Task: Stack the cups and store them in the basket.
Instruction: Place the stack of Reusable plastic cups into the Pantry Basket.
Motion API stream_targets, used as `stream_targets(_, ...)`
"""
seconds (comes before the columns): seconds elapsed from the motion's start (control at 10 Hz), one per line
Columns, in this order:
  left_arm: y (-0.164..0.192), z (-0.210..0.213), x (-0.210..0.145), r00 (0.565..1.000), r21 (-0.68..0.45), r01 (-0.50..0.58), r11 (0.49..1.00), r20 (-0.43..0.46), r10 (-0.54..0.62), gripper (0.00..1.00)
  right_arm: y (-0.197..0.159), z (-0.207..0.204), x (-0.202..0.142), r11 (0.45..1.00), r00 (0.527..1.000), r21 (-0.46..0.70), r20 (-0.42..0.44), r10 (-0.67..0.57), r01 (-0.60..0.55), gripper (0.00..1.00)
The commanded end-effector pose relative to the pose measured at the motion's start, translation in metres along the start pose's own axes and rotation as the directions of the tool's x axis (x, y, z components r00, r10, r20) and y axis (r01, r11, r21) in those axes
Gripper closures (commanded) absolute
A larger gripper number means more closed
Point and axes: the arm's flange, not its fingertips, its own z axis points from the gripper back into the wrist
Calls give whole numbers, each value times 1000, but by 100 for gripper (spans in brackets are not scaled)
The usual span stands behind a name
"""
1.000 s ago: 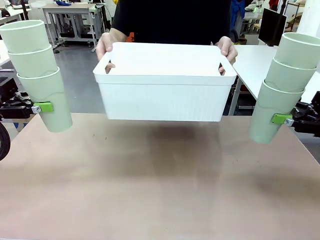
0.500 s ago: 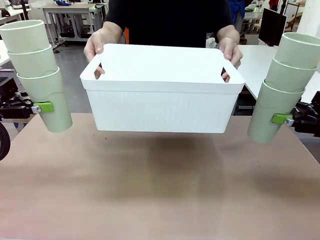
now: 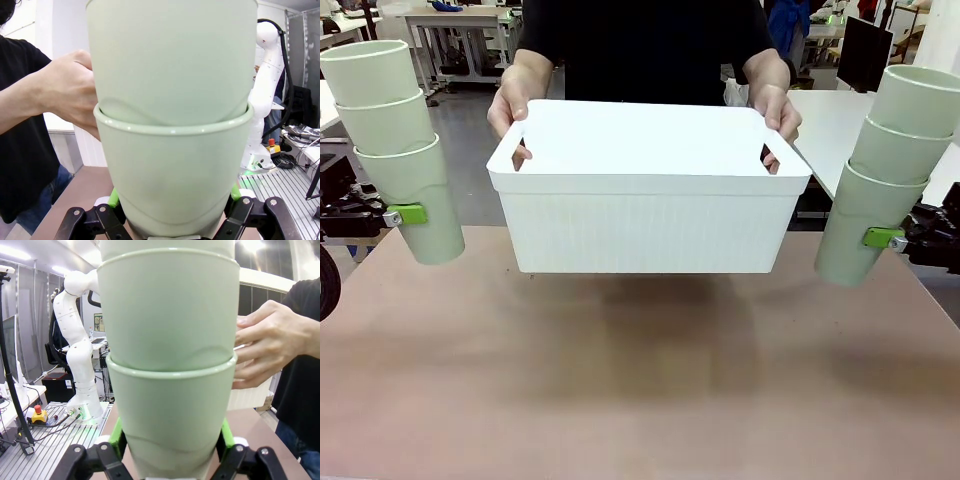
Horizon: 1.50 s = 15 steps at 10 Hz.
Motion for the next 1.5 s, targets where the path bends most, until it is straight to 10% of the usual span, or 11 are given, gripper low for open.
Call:
stream_targets(0.0,-1,-1,3,1000,-2,9,1000,10,-9,13,1,1,3,1000,1000,1,6,9,-9,14)
stream_targets(1.4,-1,-1,3,1000,-2,9,1000,10,-9,13,1,1,3,1000,1000,1,6,9,-9,14)
